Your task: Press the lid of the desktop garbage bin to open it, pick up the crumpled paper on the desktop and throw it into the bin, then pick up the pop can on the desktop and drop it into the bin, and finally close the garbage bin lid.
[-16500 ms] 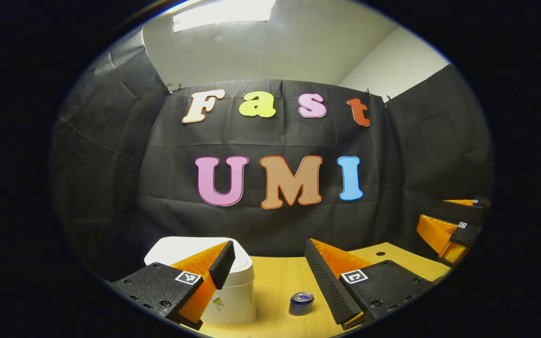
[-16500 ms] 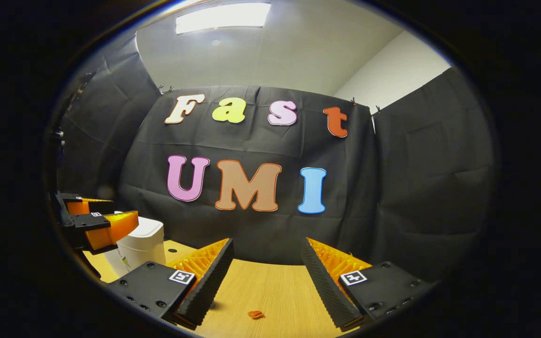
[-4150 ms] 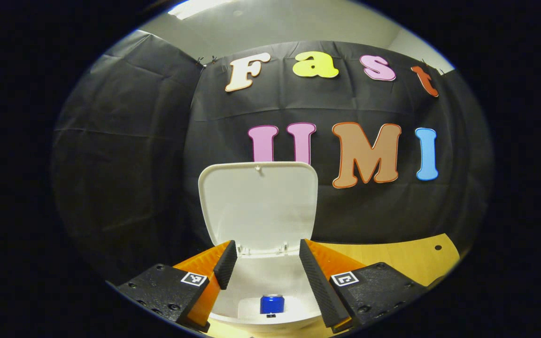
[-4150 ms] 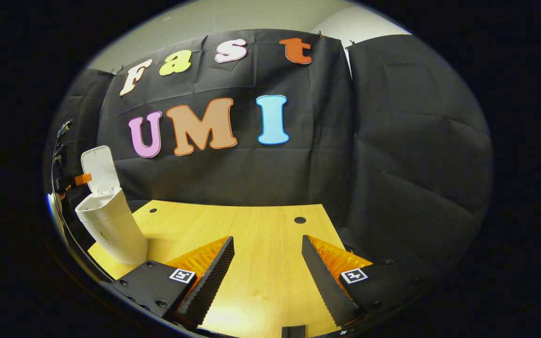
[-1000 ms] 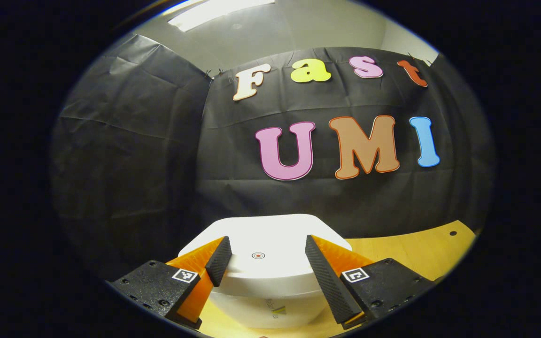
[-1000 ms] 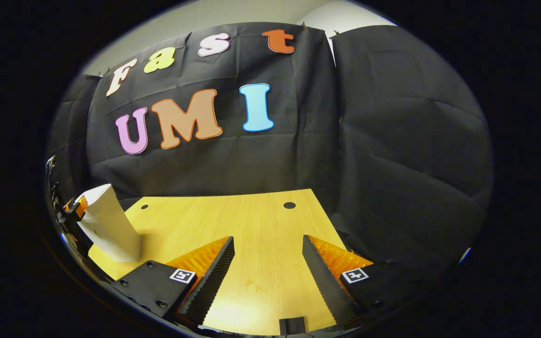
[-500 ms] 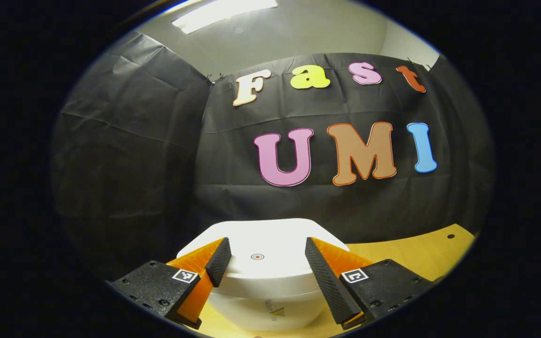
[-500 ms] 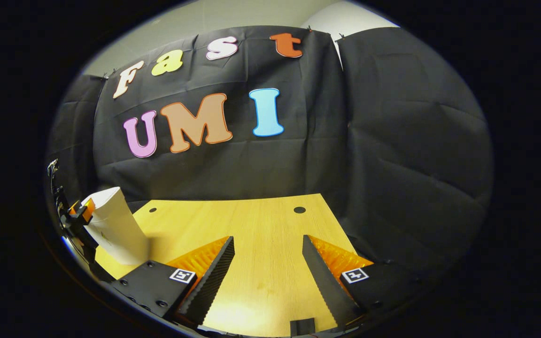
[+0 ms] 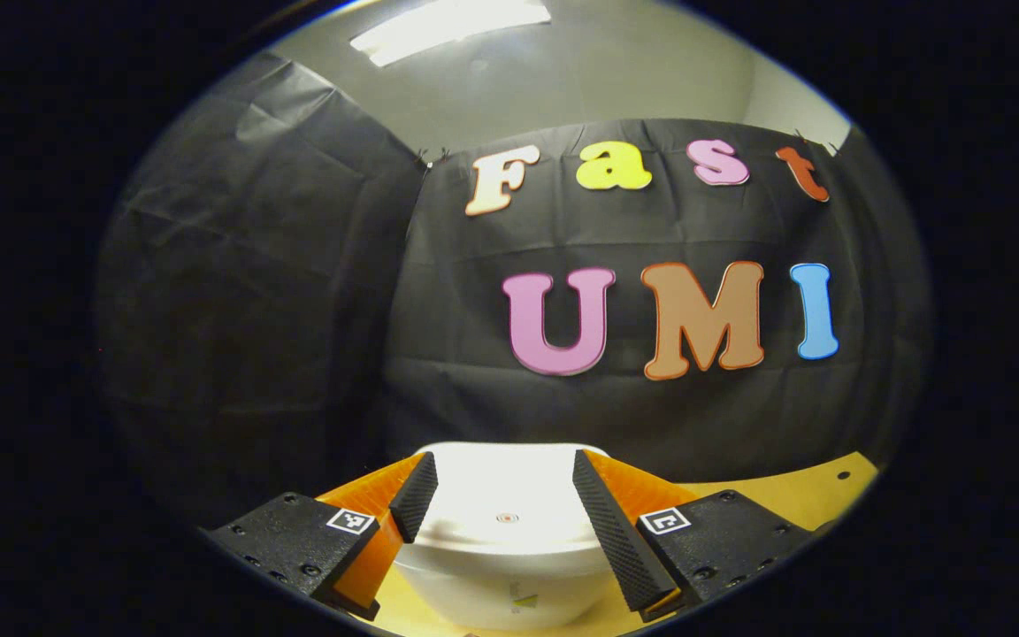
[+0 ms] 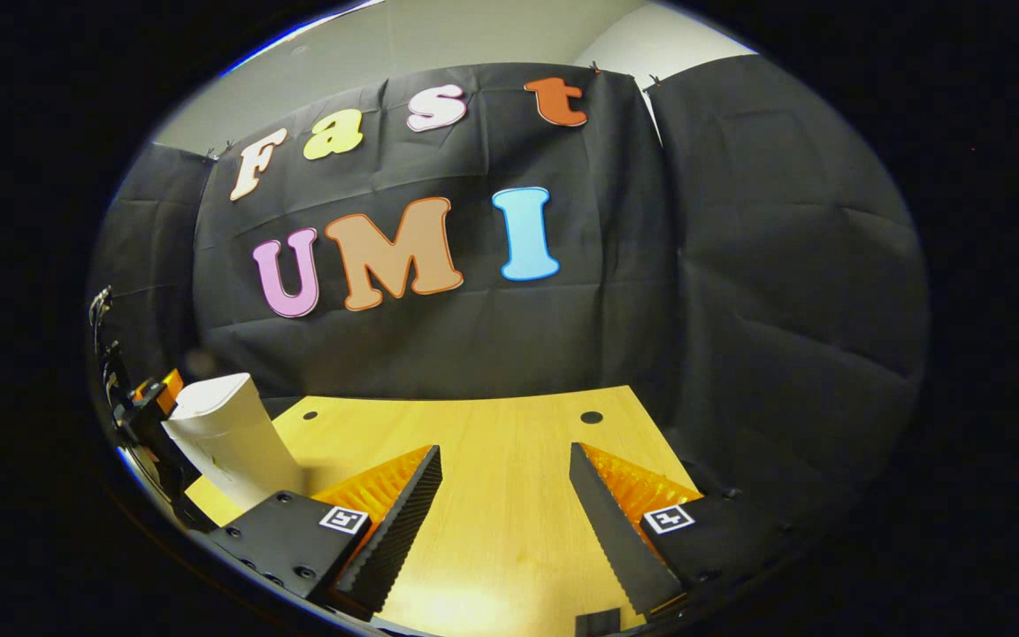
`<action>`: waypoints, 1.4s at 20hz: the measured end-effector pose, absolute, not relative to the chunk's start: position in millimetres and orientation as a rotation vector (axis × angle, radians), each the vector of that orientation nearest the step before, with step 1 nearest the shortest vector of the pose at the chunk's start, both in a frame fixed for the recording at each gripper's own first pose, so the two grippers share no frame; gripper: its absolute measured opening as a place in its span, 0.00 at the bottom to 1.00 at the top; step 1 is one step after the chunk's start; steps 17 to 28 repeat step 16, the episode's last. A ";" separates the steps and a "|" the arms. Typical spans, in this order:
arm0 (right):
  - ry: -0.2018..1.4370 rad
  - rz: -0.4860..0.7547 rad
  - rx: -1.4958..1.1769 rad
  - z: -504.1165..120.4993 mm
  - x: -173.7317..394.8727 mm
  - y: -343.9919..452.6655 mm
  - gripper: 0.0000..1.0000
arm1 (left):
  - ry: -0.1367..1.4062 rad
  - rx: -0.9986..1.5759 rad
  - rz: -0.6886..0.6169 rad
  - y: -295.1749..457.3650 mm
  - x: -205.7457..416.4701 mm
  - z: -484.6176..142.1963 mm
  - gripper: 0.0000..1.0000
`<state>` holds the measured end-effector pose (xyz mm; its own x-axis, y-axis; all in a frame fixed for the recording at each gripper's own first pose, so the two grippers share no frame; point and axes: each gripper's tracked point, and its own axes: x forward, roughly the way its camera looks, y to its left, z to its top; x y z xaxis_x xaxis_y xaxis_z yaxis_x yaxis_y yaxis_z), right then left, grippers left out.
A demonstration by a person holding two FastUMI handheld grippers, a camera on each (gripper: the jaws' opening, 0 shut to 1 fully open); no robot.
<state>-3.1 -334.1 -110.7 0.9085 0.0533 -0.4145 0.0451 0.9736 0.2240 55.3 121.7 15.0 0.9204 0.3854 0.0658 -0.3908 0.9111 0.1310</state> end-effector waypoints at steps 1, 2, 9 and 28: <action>0.423 0.020 0.242 -107.6 0.0 -326.7 0.97 | -0.060 0.182 0.369 109.1 56.1 31.2 0.91; 0.415 0.036 0.252 -104.2 2.7 -319.2 0.99 | -0.070 0.203 0.337 96.4 56.5 45.3 0.91; 0.315 0.076 0.303 -78.5 9.1 -291.4 0.95 | -0.057 0.019 0.107 -20.0 34.2 59.5 0.96; 0.201 0.042 0.264 -59.3 -12.4 -281.5 0.95 | 0.005 0.007 -0.001 -71.4 13.8 26.6 0.95</action>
